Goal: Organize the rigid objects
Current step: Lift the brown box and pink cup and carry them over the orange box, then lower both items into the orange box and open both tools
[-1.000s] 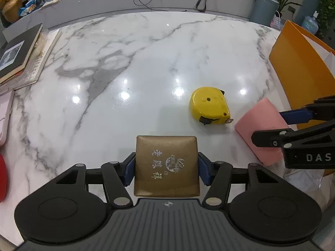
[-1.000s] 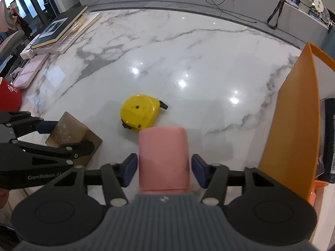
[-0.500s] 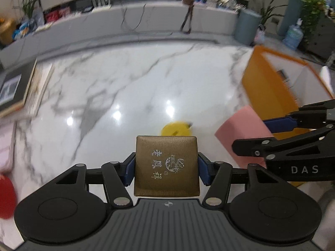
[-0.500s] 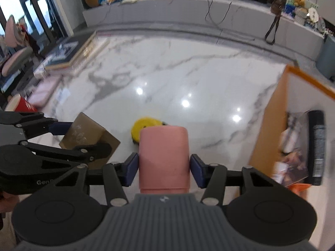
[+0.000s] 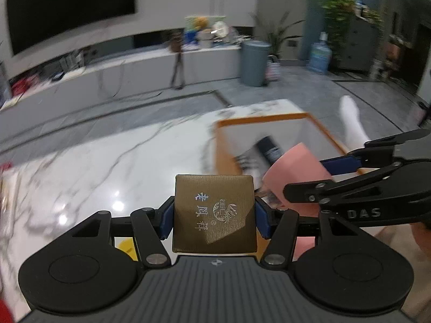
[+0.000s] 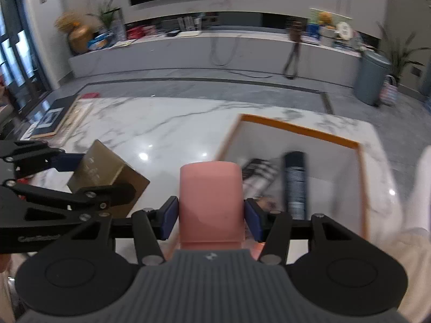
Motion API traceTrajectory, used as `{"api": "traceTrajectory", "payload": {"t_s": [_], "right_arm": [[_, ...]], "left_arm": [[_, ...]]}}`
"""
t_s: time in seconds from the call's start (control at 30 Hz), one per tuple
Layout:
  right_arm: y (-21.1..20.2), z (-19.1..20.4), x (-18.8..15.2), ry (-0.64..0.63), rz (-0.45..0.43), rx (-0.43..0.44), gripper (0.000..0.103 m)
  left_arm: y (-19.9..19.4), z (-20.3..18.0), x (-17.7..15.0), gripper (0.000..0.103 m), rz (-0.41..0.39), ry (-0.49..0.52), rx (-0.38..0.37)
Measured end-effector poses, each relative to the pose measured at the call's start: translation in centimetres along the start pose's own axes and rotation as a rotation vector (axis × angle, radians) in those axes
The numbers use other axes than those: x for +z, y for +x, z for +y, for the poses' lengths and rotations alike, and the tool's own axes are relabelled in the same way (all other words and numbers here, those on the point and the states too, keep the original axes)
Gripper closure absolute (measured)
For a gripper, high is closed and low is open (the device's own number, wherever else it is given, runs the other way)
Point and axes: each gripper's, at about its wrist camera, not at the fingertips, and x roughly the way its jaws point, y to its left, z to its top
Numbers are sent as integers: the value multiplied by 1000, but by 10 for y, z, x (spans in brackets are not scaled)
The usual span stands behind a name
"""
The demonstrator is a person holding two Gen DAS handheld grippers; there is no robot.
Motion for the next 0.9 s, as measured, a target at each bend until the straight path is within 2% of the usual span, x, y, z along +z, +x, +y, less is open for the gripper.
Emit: {"api": "traceTrajectory", "payload": {"t_s": [0.13,0.27,0.43,0.67,0.9], "right_arm": [[-5,-36,-11,62,15,-47,49],[2,-68,-25,138,43,-75,49],[16,-91,-39,201,62,-74,49],[46,-89,-31,138,37,-129,49],[81,-86,-28,51,68,-203,49]], "left_arm": [[13,-38,12,36,2,76,-63],[36,-68,14,36,40,139,-103],[68,-82,6,36,111,206,-110],[107,-91,-3,36,182,314,-80],[136,-90,-7,36,207,363,-81]]}}
